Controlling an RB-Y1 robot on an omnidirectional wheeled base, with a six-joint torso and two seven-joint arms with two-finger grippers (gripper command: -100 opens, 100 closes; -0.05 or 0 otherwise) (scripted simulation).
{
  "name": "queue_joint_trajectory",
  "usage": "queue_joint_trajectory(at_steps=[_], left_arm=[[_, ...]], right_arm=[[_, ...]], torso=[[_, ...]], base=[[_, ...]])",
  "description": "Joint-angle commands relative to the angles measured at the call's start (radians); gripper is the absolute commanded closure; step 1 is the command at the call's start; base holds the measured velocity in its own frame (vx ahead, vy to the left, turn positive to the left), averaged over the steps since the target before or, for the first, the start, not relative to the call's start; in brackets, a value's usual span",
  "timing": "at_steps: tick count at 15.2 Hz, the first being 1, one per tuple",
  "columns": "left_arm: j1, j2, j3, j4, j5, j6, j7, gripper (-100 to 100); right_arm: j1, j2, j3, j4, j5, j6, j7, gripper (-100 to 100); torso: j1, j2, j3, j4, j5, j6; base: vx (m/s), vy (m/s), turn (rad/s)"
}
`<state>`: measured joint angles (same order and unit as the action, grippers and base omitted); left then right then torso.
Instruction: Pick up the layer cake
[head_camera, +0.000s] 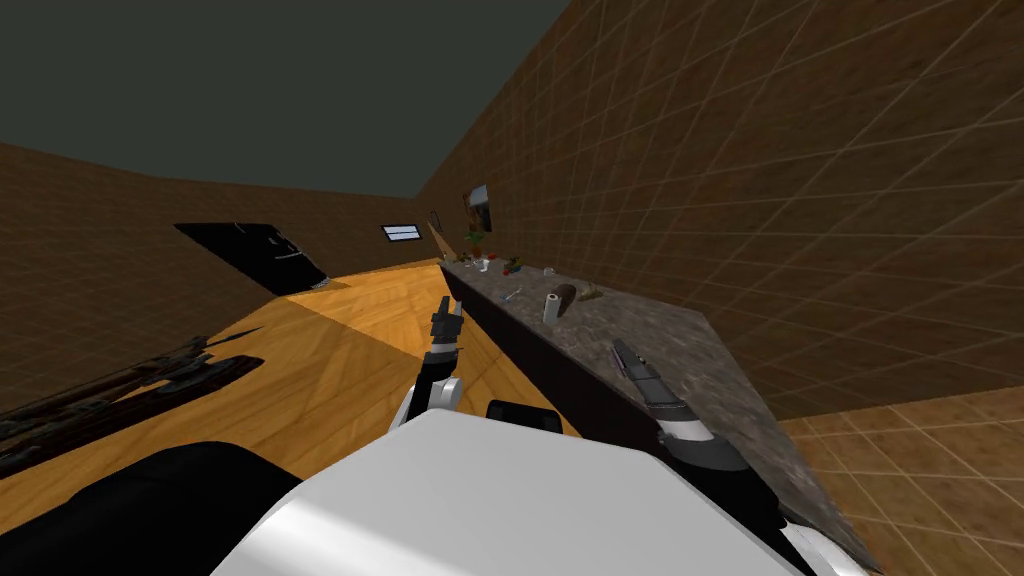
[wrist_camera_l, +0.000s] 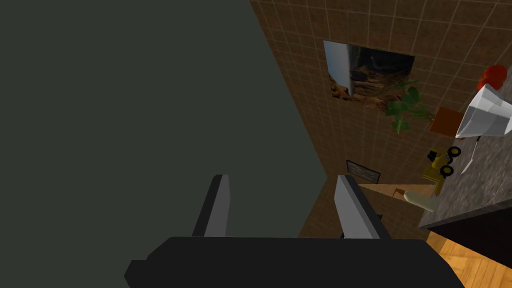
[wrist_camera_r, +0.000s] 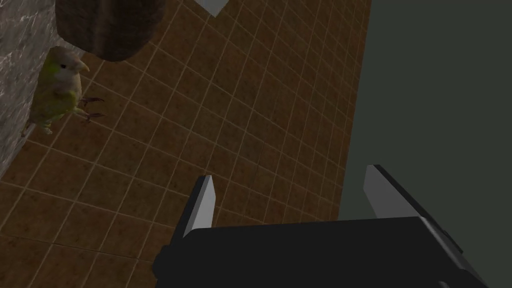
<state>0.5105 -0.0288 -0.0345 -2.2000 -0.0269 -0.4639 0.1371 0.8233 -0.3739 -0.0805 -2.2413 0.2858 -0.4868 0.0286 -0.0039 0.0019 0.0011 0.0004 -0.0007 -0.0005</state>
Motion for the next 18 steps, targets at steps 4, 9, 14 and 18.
queue_joint_trajectory(at_steps=[4,9,14,18], left_arm=[[0.000,0.000,0.000,0.000,0.000,0.000,0.000,0],[0.000,0.000,0.000,0.000,0.000,0.000,0.000,0],[0.000,0.000,0.000,0.000,0.000,0.000,0.000,0],[0.000,0.000,0.000,0.000,0.000,0.000,0.000,0]], right_arm=[[0.065,-0.057,-0.027,0.008,0.096,-0.004,0.000,-100],[0.145,-0.120,-0.056,0.017,0.207,-0.010,0.002,-100],[0.228,-0.181,-0.086,0.028,0.316,-0.014,0.005,-100],[0.270,-0.211,-0.101,0.034,0.381,-0.017,0.007,-100]], torso=[[-0.001,0.000,0.000,0.000,0.000,0.000],[-0.001,0.000,0.000,0.000,0.000,0.000],[-0.001,-0.001,0.000,0.000,0.000,0.000],[-0.001,-0.001,-0.001,0.000,0.000,0.000]], base=[[-0.029,-0.027,0.316],[-0.027,-0.027,0.314],[-0.030,-0.028,0.300],[-0.027,-0.028,0.261]])
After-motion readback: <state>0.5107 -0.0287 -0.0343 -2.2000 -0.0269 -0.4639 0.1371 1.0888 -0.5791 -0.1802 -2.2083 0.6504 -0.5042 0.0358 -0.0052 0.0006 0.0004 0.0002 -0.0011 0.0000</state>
